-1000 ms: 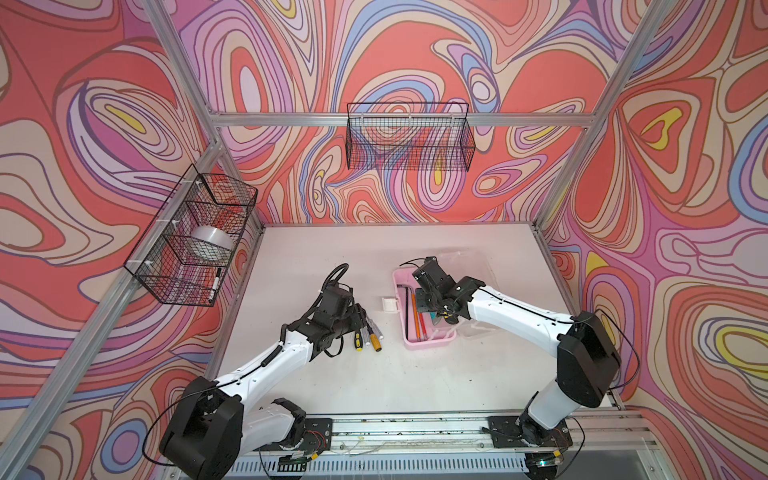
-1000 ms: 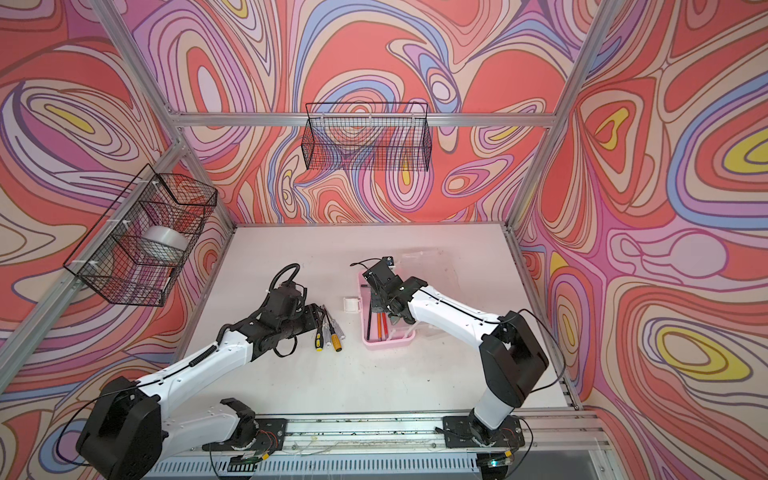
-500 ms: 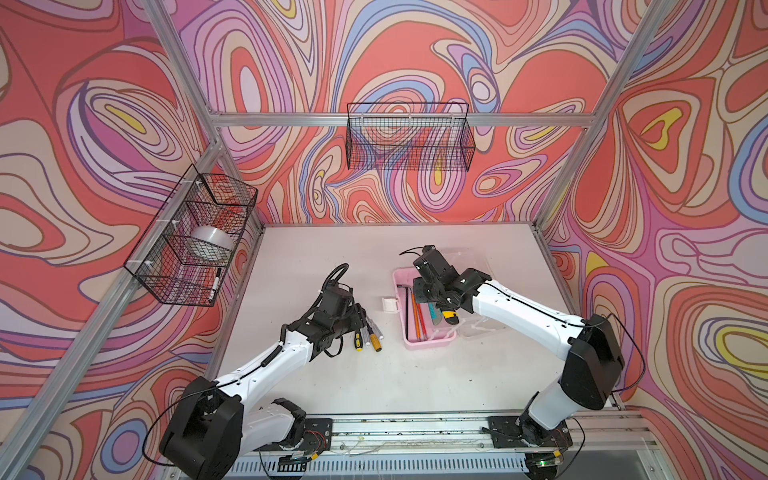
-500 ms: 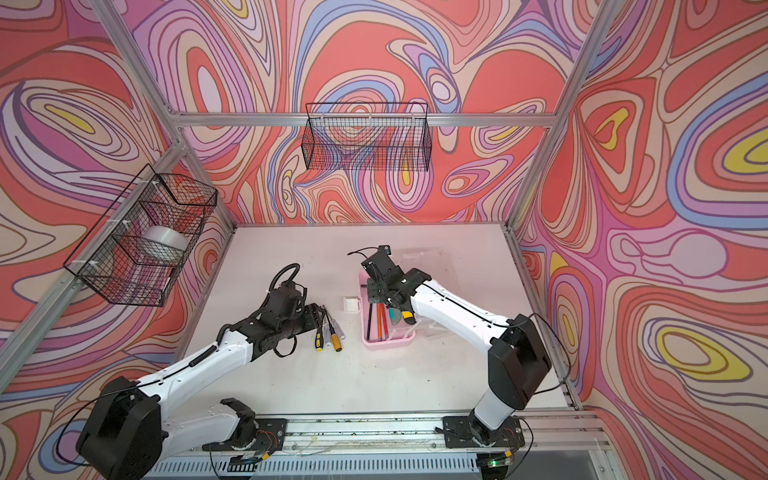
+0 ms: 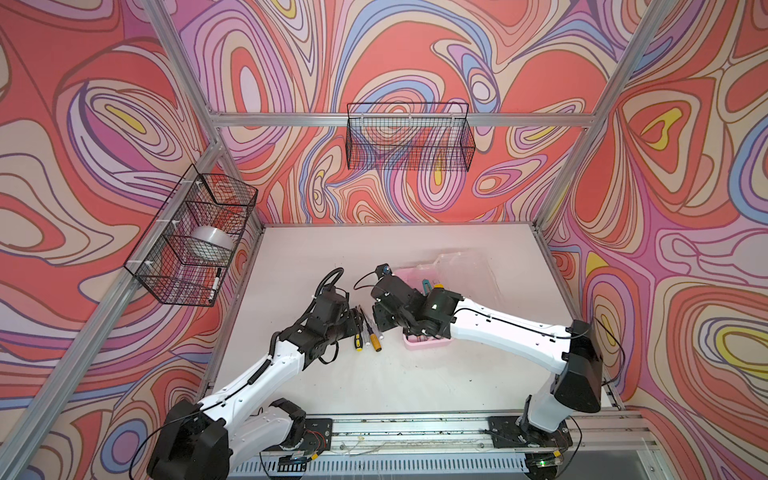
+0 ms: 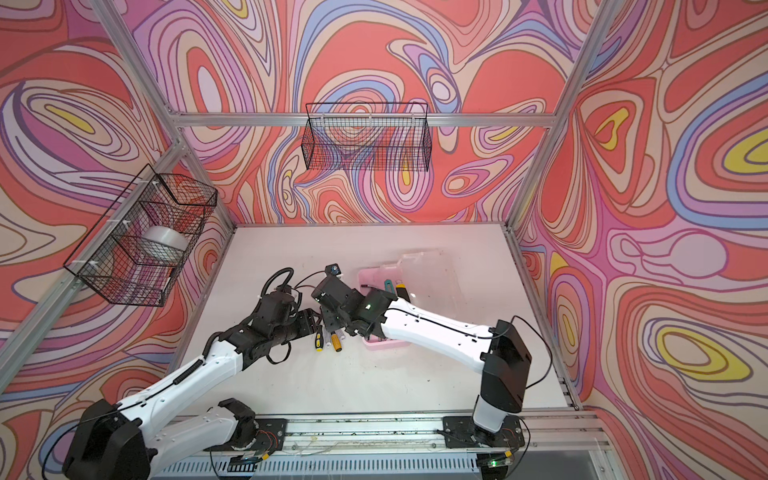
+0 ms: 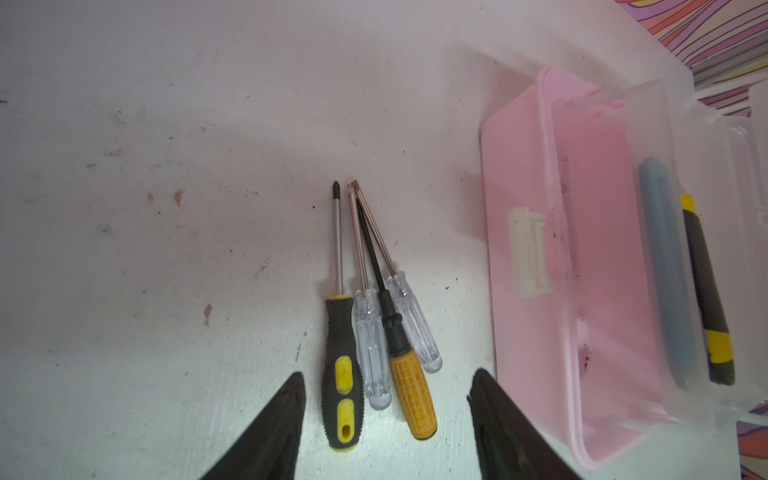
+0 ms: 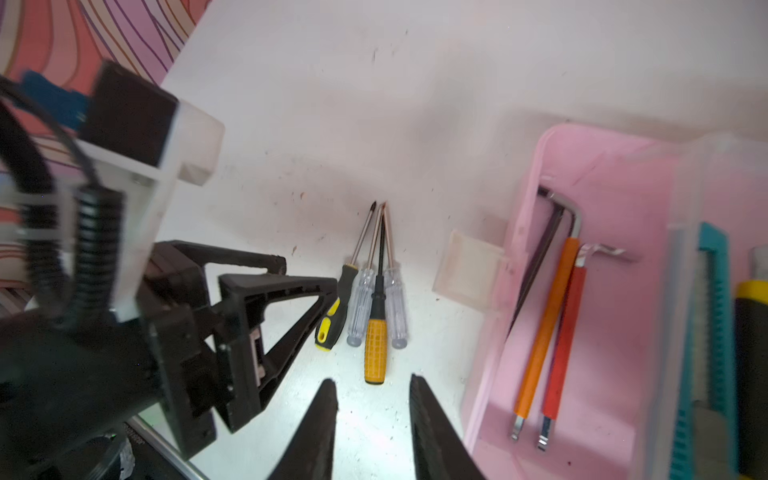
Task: Pack the tool kit
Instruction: 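Lower the right gripper over the screwdrivers and close on the yellow-handled one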
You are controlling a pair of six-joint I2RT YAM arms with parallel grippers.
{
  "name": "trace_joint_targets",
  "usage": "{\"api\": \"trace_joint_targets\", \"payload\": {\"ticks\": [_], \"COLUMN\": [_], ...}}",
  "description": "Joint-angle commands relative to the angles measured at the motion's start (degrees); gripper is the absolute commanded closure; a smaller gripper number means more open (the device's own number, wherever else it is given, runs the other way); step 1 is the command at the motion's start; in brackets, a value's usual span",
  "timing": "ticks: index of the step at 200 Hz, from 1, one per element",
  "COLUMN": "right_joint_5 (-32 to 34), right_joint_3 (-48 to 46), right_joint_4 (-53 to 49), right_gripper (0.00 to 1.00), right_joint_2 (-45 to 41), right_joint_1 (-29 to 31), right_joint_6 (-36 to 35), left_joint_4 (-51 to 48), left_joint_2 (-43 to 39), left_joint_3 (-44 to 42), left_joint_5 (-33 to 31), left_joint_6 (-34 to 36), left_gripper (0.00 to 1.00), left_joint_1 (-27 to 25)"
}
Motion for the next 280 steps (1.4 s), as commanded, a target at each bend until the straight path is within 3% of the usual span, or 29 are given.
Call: {"api": "trace_joint_targets", "payload": {"ticks": [1,33,80,179,280], "right_joint_5": [-1.9,-3.9,-4.7,-7.8,-9.8], "right_joint_3": [-1.9,-2.8,-0.1,1.5,1.0], "right_joint_4": [0.3,1.2,1.0,1.5,3.1], "right_gripper": [0.65,0.61,0.53,0.63,0.68], "right_joint_2": [2.7,8.6,16.2,20.0,22.7], "right_joint_1": [0.9,1.0,0.3,-0.9,-1.7], "right_joint_6": [2.2,1.6,-1.0,-1.9,-0.8], "left_joint_4": [-6.9,-4.6,0.8,6.5,5.7], "left_joint_2": [-4.2,-8.3,-5.2,0.5,-0.8], "left_joint_3": [-2.1,-8.4,-10.9,-9.9,-10.0], "left_joint_5": [-2.1,-3.0,-1.4,-0.4,-0.4], "left_joint_6": [-1.1,-3.3,-6.2,-5.9,-5.9], "left_gripper": [0.37,0.36,0.36,0.37,0.38], "left_joint_1": [-0.2,0.0,0.2,0.9,1.4]}}
